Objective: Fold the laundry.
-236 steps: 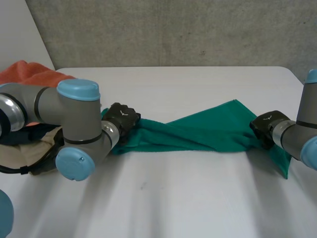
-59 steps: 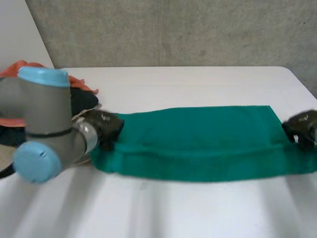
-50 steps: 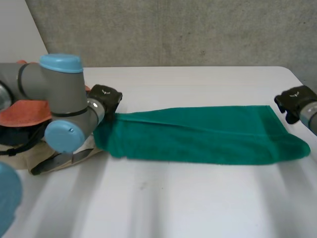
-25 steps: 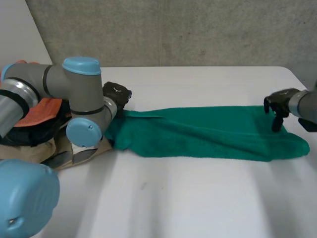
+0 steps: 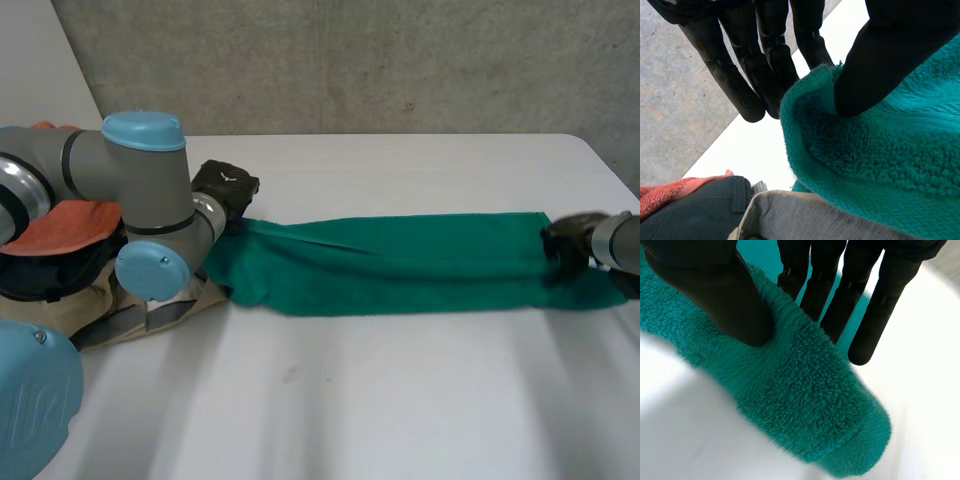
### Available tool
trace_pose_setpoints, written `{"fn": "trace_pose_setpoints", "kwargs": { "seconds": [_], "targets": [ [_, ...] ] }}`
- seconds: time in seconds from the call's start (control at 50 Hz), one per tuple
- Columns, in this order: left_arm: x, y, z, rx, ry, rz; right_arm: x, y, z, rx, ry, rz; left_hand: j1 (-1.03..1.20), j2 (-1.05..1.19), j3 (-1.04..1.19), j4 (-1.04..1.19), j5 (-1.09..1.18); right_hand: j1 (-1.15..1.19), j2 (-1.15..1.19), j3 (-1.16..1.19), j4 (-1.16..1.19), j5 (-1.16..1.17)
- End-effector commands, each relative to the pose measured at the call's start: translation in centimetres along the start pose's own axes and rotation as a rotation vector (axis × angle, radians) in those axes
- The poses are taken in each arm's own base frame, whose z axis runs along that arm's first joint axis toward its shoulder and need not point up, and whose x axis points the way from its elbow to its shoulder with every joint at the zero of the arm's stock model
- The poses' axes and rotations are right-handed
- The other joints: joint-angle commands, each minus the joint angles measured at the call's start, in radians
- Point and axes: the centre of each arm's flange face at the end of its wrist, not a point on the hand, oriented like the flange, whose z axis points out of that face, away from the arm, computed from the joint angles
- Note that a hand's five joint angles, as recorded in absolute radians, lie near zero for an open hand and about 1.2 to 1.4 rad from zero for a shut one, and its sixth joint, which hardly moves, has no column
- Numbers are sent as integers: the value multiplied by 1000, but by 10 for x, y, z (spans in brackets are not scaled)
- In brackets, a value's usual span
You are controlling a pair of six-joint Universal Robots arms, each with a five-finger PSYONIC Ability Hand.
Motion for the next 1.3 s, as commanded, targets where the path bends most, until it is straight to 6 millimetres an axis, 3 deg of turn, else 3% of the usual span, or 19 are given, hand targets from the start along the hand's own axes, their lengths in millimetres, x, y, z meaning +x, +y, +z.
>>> {"fn": "trace_pose_setpoints", "kwargs": {
  "seconds": [0.02,0.14,0.16,0.2,0.36,0.4,0.44,0.5,0.52,0.54,0.68,0.78,0.9,1.0,1.14,1.3],
  "targets": [
    [-1,-4,-1,14,-3,-1,4,-22,3,143,67,-24,244,197,200,202,235,277,220,210,203,226],
    [-1,-3,3,19,-2,-3,-2,-19,14,153,49,-78,244,197,200,202,235,277,220,210,203,226],
    [-1,-2,3,16,0,-4,-5,-14,14,124,35,-105,244,197,200,202,235,-51,-109,-119,-126,-103],
    [1,-1,3,10,5,-3,-7,-10,12,90,14,-124,244,197,200,202,235,-271,-329,-339,-345,-323],
    [2,-2,-1,8,20,-2,-4,-15,-15,7,-58,-71,244,197,200,202,235,-146,-203,-213,-220,-197],
    [1,-4,-3,11,22,-2,1,-24,-29,9,-81,-58,244,197,200,202,235,47,-10,-20,-27,-4],
    [-1,-7,-4,14,22,-4,7,-30,-43,-14,-121,-43,244,197,200,202,235,48,-9,-19,-26,-3],
    [-2,-9,-6,19,21,-4,18,-31,-48,-38,-133,-17,244,197,200,202,235,-95,-152,-162,-169,-146],
    [-4,-11,-7,24,18,-5,23,-33,-46,-29,-118,-5,244,197,200,202,235,-381,-438,-448,-455,-432],
    [-4,-12,-7,26,19,-5,25,-35,-45,-20,-108,2,244,197,200,202,235,-477,-534,-544,-551,-528],
    [-4,-14,-6,41,33,-7,33,-51,-17,141,-8,13,244,197,200,202,235,-516,-573,-583,-590,-567],
    [-3,-14,-6,44,39,-13,28,-52,6,206,12,-18,244,197,200,202,235,-495,-553,-562,-569,-546],
    [-2,-14,-6,42,42,-28,9,-35,15,117,-70,-45,244,197,200,202,235,-507,-564,-574,-581,-558],
    [-3,-14,-6,45,45,-33,5,-22,17,49,-98,-57,244,197,200,202,235,-516,-573,-583,-590,-567],
    [-6,-15,-8,42,55,-38,6,-1,14,-26,-125,-82,244,197,200,202,235,-618,-676,-685,-692,-669],
    [-8,-14,-9,37,63,-40,10,17,18,-24,-103,-102,244,197,200,202,235,-540,-597,-607,-614,-591]
  ]
}}
